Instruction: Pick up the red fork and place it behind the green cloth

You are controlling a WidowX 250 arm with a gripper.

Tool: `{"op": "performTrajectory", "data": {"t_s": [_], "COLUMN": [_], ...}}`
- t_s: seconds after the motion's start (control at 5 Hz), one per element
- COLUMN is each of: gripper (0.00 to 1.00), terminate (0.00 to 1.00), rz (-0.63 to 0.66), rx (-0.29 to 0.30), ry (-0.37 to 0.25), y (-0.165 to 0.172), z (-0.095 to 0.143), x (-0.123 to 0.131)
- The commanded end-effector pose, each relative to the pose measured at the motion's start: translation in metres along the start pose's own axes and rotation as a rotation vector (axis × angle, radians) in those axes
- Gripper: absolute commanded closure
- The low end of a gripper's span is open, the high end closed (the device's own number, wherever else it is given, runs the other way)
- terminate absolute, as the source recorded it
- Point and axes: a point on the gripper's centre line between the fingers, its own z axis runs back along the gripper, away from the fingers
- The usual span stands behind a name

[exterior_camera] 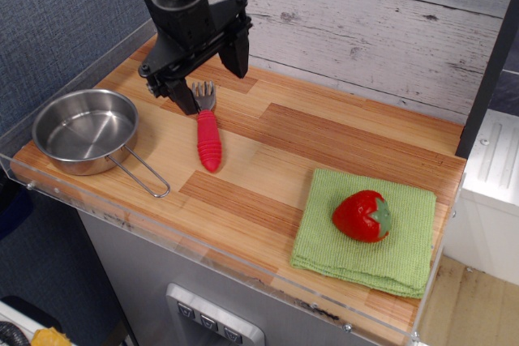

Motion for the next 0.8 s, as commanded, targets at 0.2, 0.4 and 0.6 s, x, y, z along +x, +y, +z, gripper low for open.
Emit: {"op": "performTrajectory", "data": {"t_s": [0.2,0.4,0.6], "gripper": [0.0,0.0,0.0], "terminate": [0.0,0.0,0.0], "rz": [-0.152,-0.25,-0.284], "rx": [0.024,0.058,0.036], "ry": [-0.075,-0.073,-0.051], "y": [-0.036,-0.029,-0.024], "z": [-0.026,-0.028,-0.017], "x": [-0.011,-0.015,-0.01]}}
